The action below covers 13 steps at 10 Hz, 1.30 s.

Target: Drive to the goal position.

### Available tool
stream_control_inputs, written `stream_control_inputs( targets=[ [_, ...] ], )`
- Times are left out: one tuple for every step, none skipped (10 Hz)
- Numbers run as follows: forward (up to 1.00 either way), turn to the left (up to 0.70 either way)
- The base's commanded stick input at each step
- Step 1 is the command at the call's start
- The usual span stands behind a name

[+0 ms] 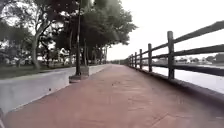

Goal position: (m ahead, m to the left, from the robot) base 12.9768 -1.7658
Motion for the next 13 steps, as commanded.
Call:
stream_control_inputs(
  targets=[
    [1.00,0.00],
    [1.00,0.00],
    [1.00,0.00],
    [1.00,0.00],
    [1.00,0.00],
    [1.00,0.00],
    [1.00,0.00],
    [1.00,0.00],
    [1.00,0.00],
    [1.00,0.00],
    [1.00,0.00],
    [1.00,0.00],
    [1.00,0.00]
  ],
)
